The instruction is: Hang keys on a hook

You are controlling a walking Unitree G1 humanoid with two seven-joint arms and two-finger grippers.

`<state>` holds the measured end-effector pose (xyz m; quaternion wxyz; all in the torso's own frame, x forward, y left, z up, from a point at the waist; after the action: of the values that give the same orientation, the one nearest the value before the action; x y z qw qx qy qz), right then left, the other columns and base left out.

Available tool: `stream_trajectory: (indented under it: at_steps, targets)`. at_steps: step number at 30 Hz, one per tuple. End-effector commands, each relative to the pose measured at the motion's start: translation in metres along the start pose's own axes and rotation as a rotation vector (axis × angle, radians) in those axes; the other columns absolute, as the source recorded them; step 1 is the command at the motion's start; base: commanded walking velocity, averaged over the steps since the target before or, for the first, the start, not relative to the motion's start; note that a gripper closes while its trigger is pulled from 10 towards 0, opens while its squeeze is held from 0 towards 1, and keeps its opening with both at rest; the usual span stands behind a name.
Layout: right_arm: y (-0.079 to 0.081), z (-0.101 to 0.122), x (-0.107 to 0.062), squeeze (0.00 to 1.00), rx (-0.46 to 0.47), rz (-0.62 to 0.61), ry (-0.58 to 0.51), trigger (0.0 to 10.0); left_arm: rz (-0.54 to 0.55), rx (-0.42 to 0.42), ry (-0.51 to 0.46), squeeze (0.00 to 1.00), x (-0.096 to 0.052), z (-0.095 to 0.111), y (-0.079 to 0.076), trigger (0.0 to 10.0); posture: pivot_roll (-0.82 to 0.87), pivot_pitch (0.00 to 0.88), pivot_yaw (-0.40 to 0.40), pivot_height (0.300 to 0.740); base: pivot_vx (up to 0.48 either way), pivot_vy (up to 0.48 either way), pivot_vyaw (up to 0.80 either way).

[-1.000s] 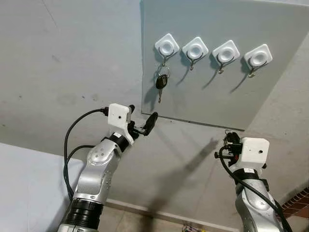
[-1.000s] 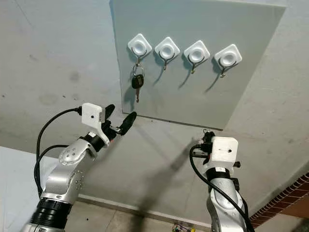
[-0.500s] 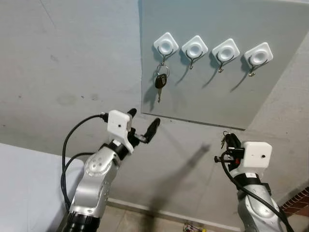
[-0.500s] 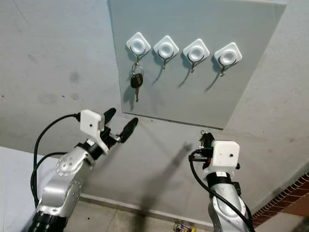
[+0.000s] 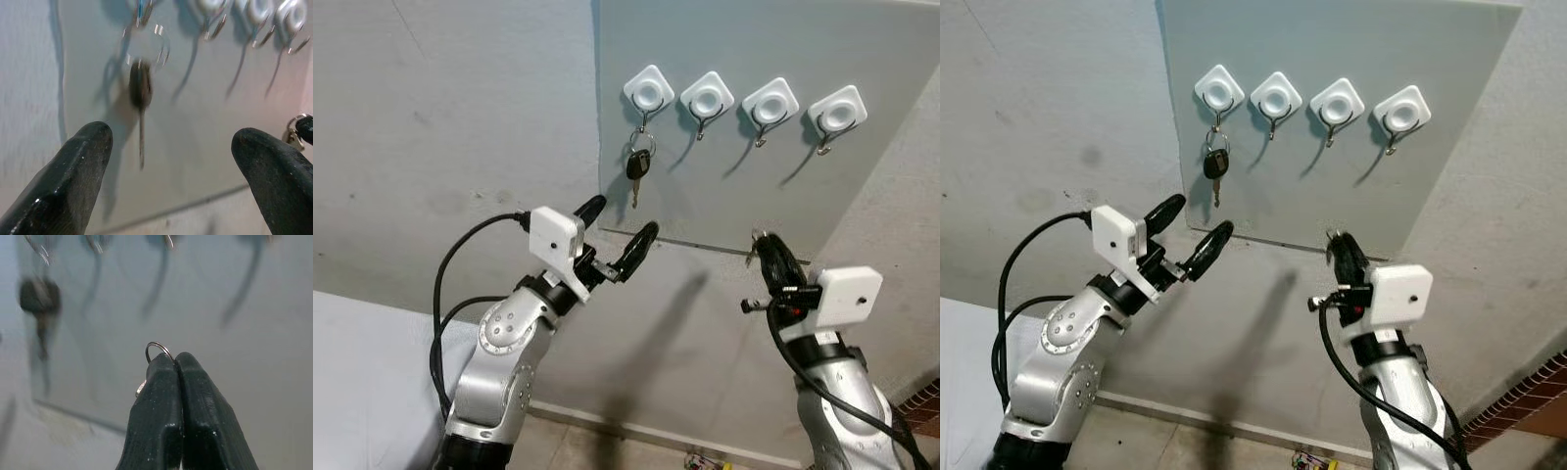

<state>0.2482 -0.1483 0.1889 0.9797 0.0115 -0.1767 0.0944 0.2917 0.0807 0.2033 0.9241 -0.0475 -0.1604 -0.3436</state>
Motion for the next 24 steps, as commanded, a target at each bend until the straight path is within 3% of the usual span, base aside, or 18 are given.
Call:
stream_trajectory:
  at_steps: [1, 14, 24]
  targets:
    - [0.000, 0.006, 0.003, 0.00, 0.004, -0.003, -0.024, 10.0, -0.028, 0.012, -0.030, 0.00, 0.005, 0.011, -0.003, 10.0, -0.03, 0.000, -0.006, 0.740, 0.000, 0.000, 0.00]
    - [0.003, 0.023, 0.015, 0.00, 0.022, 0.002, -0.091, 10.0, -0.057, 0.010, -0.048, 0.00, 0.009, 0.021, -0.009, 10.0, -0.03, 0.000, -0.009, 0.740, 0.000, 0.000, 0.00]
    - [0.008, 0.028, 0.019, 0.00, 0.038, 0.036, -0.105, 10.0, -0.048, 0.026, -0.035, 0.00, 0.005, 0.021, -0.002, 10.0, -0.02, 0.000, -0.016, 0.740, 0.000, 0.000, 0.00]
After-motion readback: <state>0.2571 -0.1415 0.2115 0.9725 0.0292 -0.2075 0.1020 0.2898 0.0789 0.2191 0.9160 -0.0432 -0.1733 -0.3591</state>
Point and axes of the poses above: a point about 5 cm out from each wrist's last joint towards the gripper, its own x axis pointing out of the wrist towards the gripper, its own z axis along the axis of the wrist's last joint, y = z × x, the point moved 1 cm from there along x, pointing out of the wrist towards the gripper
